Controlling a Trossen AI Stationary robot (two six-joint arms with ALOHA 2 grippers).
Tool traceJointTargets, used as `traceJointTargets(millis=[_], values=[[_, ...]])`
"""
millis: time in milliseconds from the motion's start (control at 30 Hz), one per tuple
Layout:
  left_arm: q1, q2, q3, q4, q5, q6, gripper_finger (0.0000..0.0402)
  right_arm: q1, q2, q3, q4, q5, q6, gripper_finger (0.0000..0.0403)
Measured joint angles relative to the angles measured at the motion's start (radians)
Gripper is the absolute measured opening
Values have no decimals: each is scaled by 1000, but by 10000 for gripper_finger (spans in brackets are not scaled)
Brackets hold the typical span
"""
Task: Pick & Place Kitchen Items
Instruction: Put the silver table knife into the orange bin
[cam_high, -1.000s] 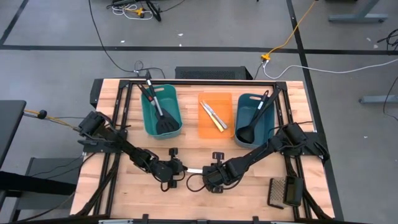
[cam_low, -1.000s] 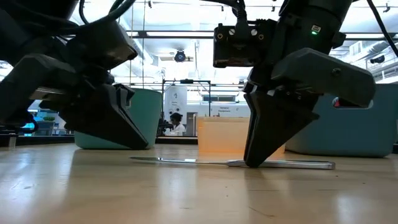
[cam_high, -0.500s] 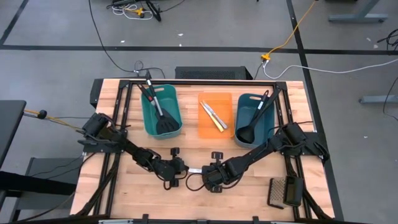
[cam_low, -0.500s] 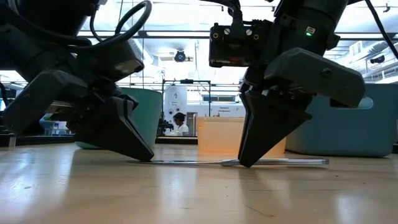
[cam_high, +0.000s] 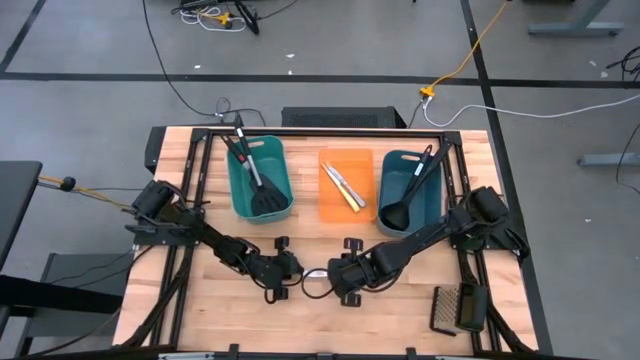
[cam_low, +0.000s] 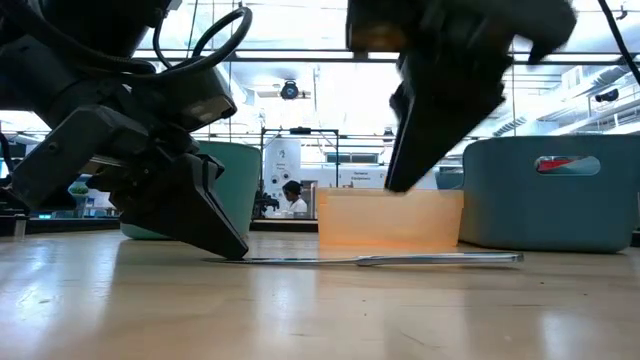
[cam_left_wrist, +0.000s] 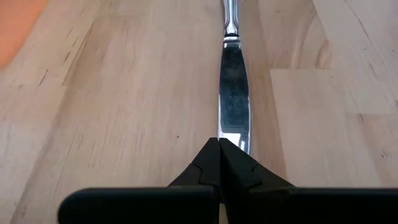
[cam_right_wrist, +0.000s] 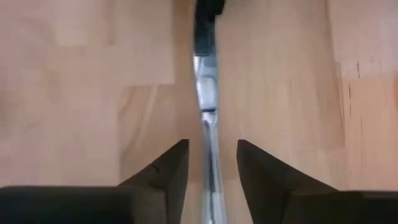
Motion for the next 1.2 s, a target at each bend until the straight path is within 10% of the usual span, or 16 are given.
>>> traceJointTargets(millis=[367, 1200], values=[[8, 0, -57, 82, 11, -11, 1, 3, -19, 2, -209, -168, 135, 190], [19, 0, -65, 98, 43, -6, 2, -7, 98, 7, -277, -180, 148, 209]])
